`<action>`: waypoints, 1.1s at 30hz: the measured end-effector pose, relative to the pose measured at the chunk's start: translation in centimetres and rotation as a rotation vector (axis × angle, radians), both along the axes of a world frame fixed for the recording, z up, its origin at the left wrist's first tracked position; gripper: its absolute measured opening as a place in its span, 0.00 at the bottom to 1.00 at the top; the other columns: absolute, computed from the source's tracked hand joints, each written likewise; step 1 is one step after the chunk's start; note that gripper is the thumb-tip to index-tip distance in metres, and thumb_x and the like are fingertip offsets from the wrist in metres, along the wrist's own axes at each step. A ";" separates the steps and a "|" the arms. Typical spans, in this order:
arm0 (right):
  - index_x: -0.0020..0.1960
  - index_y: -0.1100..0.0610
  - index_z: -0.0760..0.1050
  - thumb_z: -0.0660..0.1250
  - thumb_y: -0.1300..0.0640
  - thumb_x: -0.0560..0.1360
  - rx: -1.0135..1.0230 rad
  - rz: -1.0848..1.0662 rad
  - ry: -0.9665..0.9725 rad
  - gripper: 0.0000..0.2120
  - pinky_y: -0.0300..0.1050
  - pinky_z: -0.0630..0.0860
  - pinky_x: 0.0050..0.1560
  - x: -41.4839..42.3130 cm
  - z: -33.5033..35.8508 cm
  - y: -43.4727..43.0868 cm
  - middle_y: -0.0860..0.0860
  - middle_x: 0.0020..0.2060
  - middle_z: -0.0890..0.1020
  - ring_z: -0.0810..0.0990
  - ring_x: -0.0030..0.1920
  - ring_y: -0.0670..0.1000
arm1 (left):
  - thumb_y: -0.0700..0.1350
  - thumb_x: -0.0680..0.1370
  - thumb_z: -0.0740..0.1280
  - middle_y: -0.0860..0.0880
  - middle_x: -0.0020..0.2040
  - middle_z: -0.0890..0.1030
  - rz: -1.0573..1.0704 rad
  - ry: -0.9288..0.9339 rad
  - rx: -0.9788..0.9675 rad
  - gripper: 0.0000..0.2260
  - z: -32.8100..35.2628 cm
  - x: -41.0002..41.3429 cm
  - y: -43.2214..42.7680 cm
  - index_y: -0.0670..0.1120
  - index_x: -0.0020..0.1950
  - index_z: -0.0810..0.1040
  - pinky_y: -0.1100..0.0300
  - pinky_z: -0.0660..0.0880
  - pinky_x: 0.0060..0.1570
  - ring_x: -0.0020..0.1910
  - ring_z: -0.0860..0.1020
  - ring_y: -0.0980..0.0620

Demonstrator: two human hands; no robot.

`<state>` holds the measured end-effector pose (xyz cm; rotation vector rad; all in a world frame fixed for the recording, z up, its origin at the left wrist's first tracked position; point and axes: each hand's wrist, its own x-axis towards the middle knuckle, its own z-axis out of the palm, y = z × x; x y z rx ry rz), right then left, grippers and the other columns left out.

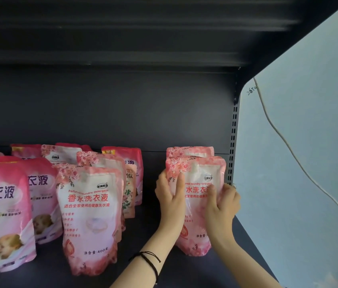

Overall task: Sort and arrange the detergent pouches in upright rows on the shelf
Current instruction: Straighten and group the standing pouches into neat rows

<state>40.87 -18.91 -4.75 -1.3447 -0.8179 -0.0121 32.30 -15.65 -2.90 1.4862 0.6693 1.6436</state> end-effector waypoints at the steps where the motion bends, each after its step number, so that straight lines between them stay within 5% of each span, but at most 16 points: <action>1: 0.55 0.59 0.71 0.62 0.53 0.78 0.005 0.003 -0.019 0.11 0.56 0.66 0.62 0.2 -0.1 -0.4 0.51 0.52 0.70 0.67 0.57 0.55 | 0.66 0.75 0.58 0.61 0.59 0.72 -0.029 0.005 -0.004 0.13 -0.1 -0.3 -0.1 0.66 0.58 0.70 0.49 0.69 0.65 0.65 0.69 0.53; 4: 0.44 0.60 0.73 0.65 0.57 0.77 0.040 0.038 -0.098 0.06 0.56 0.72 0.52 1.4 1.1 -1.6 0.45 0.41 0.71 0.71 0.46 0.54 | 0.56 0.80 0.61 0.47 0.51 0.80 -0.050 0.083 0.040 0.10 1.0 -2.0 0.4 0.51 0.54 0.75 0.45 0.76 0.54 0.52 0.78 0.52; 8: 0.43 0.51 0.72 0.67 0.62 0.75 -0.056 0.214 -0.163 0.07 0.44 0.75 0.43 3.9 5.2 -2.9 0.47 0.40 0.78 0.78 0.43 0.51 | 0.47 0.79 0.64 0.42 0.44 0.82 0.011 0.493 0.136 0.07 4.9 -4.5 2.2 0.43 0.48 0.75 0.45 0.77 0.45 0.43 0.80 0.44; 11: 0.45 0.57 0.73 0.68 0.63 0.73 -0.350 0.249 -0.313 0.04 0.48 0.74 0.44 5.8 8.4 -3.1 0.51 0.41 0.79 0.79 0.44 0.55 | 0.48 0.77 0.67 0.46 0.42 0.82 0.056 0.851 0.228 0.06 7.6 -6.1 2.9 0.46 0.47 0.75 0.54 0.74 0.40 0.39 0.78 0.49; 13: 0.46 0.56 0.73 0.69 0.61 0.73 -0.374 0.183 -0.421 0.05 0.46 0.72 0.41 6.4 10.7 -3.4 0.51 0.41 0.80 0.79 0.44 0.56 | 0.48 0.76 0.69 0.52 0.43 0.81 0.060 0.990 0.320 0.05 9.5 -7.5 2.6 0.48 0.49 0.78 0.58 0.76 0.44 0.42 0.79 0.53; 17: 0.46 0.49 0.74 0.70 0.61 0.71 -0.285 0.107 -0.851 0.09 0.36 0.70 0.37 4.3 16.2 -3.9 0.45 0.40 0.79 0.79 0.41 0.45 | 0.46 0.75 0.69 0.55 0.37 0.82 0.043 0.984 0.417 0.03 13.9 -11.5 1.5 0.50 0.45 0.82 0.65 0.77 0.38 0.35 0.80 0.60; 20: 0.46 0.43 0.74 0.67 0.52 0.72 -0.462 0.277 -1.138 0.06 0.30 0.73 0.38 -0.4 19.4 -2.8 0.39 0.40 0.79 0.78 0.42 0.37 | 0.48 0.75 0.68 0.56 0.36 0.83 0.029 1.065 0.501 0.03 17.8 -15.3 0.6 0.53 0.43 0.81 0.68 0.76 0.36 0.33 0.80 0.62; 26: 0.50 0.41 0.75 0.65 0.45 0.72 -0.614 0.398 -1.403 0.07 0.44 0.78 0.47 -10.1 21.2 1.6 0.37 0.41 0.79 0.78 0.43 0.37 | 0.52 0.76 0.68 0.58 0.41 0.82 0.141 1.503 0.501 0.03 21.2 -24.9 4.0 0.56 0.47 0.80 0.55 0.78 0.46 0.43 0.80 0.59; 33: 0.55 0.44 0.74 0.65 0.43 0.74 -0.677 0.439 -1.521 0.11 0.51 0.78 0.49 -19.5 22.4 9.0 0.38 0.41 0.80 0.78 0.44 0.40 | 0.56 0.76 0.66 0.61 0.45 0.80 0.304 1.750 0.580 0.08 22.4 -33.6 12.8 0.59 0.53 0.76 0.62 0.69 0.36 0.44 0.76 0.63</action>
